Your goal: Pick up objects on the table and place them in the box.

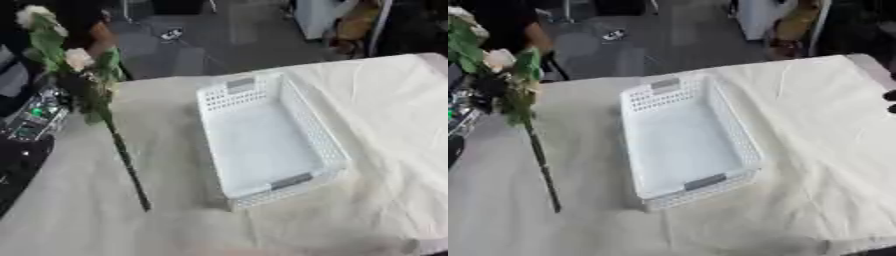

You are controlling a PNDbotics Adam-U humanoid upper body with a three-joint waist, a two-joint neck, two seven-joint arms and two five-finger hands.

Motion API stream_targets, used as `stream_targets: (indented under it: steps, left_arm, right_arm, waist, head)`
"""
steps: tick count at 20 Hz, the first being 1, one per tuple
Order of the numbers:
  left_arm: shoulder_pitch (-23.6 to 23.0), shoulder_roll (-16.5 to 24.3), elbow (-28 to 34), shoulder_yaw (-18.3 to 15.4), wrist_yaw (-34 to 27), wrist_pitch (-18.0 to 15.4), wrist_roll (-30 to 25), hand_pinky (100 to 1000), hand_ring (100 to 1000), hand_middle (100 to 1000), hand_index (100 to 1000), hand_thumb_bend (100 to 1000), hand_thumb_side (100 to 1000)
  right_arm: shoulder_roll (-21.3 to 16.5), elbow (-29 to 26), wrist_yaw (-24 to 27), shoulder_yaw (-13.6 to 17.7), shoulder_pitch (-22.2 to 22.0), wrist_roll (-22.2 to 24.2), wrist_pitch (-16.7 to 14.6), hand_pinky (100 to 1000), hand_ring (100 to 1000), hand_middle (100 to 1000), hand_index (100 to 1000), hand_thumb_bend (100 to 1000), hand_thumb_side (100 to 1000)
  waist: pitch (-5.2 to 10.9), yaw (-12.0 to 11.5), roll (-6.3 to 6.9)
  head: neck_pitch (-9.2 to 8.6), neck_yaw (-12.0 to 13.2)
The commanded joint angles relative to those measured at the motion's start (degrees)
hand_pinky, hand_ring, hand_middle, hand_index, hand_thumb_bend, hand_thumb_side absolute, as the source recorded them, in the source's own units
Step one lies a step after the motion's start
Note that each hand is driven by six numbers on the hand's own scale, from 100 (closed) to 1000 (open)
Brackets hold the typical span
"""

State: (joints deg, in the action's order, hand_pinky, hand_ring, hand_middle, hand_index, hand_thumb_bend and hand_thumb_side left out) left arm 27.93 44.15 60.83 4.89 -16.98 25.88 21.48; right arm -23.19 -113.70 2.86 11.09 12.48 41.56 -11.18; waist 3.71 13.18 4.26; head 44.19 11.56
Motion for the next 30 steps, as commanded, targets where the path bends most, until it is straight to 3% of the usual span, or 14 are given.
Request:
stream_targets:
  steps: [1, 17, 30]
  left_arm:
    - [3.04, 2.51, 2.41, -0.47, 0.7, -0.16, -0.72, 100, 100, 100, 187, 100, 457]
    - [12.29, -0.18, 8.31, 1.31, 0.79, -0.04, -2.57, 100, 100, 100, 187, 100, 513]
    - [15.15, -6.56, 19.68, 5.5, -2.32, 1.01, -6.68, 100, 100, 100, 189, 100, 522]
  right_arm:
    - [-1.3, -0.9, 0.14, 0.18, 0.41, 0.11, 0.05, 708, 770, 840, 944, 100, 467]
    - [-1.28, -0.9, 0.32, 0.06, 0.27, 0.31, 0.2, 708, 770, 840, 944, 100, 467]
    - [-1.11, -0.9, 0.42, -0.09, 0.48, 0.47, 0.29, 708, 770, 840, 944, 100, 468]
  waist:
    - [0.62, 0.03, -0.04]
    - [0.98, 0.11, -0.07]
    - [1.03, 0.37, -0.1]
  head:
    - [-0.08, 0.2]
    - [-0.08, 0.66]
    - [-0.08, 1.19]
